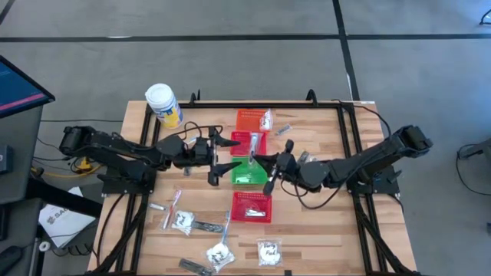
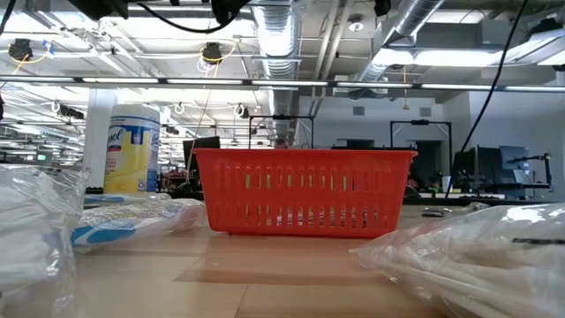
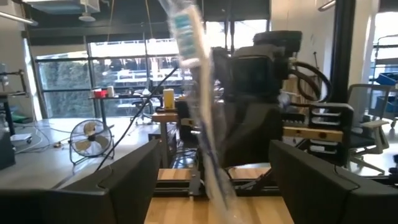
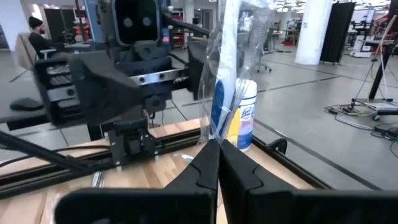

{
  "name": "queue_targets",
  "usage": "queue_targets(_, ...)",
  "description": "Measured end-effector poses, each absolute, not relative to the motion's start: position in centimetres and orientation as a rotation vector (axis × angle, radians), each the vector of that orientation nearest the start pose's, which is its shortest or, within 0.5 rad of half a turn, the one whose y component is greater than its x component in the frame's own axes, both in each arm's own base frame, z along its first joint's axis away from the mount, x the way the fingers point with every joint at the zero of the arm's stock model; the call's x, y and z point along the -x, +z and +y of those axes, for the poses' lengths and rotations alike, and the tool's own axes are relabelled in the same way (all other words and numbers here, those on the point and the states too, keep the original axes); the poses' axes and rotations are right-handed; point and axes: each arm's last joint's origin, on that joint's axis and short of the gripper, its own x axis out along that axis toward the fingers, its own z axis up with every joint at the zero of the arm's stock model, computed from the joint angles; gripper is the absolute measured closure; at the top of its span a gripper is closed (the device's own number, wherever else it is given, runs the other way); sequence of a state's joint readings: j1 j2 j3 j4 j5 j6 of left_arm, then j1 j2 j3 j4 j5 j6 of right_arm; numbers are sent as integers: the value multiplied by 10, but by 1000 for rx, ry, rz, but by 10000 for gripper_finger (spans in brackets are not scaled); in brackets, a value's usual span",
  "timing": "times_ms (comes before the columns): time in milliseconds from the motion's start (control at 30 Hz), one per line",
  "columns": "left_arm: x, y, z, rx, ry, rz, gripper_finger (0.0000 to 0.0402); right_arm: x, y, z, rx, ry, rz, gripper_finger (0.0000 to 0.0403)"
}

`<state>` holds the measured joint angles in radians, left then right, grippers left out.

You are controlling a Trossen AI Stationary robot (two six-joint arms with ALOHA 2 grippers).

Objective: Pick & Place Travel size toiletries
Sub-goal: Put the blue toothbrush into the top red basket

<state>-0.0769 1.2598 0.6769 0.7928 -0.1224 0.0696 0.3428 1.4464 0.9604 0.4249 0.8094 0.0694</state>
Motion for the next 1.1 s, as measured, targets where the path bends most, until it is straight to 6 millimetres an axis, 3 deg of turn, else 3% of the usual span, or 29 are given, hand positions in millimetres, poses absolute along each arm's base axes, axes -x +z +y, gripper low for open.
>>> queue_targets(167,-275,288,-18,-40,45,-224,108,-308,299,86,-35,-468,35,403)
queue_targets(500,-309,273,-6,0,85,-227,108,-315,289,90,-25,-445,53,403)
queue_targets(733,-311,272,-6,5,85,-244,111,-320,281,91,-16,-447,65,403)
queue_targets(933,-311,271,-6,6,77,-237,156,-318,287,91,-9,-454,44,403)
queue_targets(1100,-311,271,-7,21,39,-239,237,-318,287,90,-9,-455,45,403)
